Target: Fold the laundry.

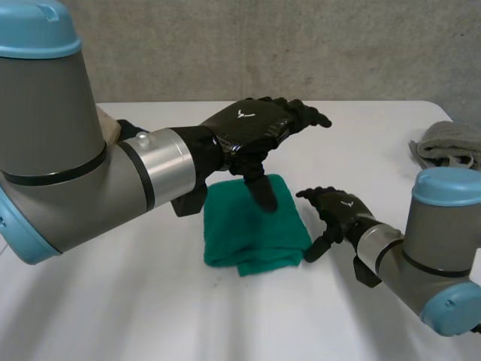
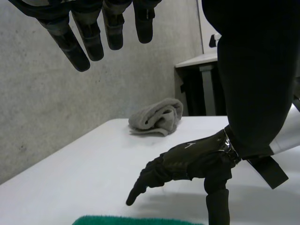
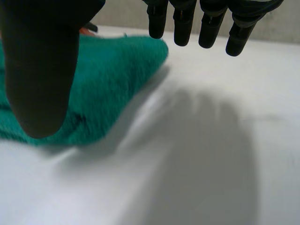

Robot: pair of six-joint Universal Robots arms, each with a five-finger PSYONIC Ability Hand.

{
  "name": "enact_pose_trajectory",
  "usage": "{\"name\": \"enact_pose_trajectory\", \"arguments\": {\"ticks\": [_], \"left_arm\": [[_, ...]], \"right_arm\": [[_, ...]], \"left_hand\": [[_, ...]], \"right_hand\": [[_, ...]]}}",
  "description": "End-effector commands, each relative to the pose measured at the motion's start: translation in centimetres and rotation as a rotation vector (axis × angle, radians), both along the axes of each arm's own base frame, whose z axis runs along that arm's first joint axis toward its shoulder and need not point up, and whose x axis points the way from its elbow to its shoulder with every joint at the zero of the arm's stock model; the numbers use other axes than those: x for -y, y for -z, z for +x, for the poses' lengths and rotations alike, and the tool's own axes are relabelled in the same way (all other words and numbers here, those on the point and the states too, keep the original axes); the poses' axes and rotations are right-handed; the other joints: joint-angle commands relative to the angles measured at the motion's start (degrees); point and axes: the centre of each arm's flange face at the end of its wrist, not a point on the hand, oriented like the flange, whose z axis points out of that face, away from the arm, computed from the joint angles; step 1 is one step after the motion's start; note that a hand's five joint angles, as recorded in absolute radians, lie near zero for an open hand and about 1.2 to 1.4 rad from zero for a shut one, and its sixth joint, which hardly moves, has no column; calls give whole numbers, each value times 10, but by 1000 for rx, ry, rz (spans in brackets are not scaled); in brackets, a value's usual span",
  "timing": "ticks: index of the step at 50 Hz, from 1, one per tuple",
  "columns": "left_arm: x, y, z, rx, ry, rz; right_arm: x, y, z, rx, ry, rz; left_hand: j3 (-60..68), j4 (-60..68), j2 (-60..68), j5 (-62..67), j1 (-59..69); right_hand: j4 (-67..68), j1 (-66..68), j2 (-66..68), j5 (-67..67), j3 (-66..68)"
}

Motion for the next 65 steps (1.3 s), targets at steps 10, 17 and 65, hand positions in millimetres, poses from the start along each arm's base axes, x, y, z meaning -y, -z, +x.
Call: {"name": "enact_pose_trajectory", "arguments": {"ticks": [10,17,65], "left_arm": [[-17,-41,-10,-86,31,-93],[-26,-54,-12,-106,48,-114],[-15,-85,4,-168,-7,-164]], "right_arm": [[-65,-20,30,-293,-301,-311],[-89,8,54,-346,-360,-453],[112,-105,57,-109,141,-880]], "left_hand": [[-17,-11,-14,-27,0],[-17,-11,-14,-27,0],[-17,-11,-14,-27,0]], "right_hand": [[-16,-30,-18,-28,-17],[-16,-30,-18,-28,-17],[684,670,682,672,683]]}}
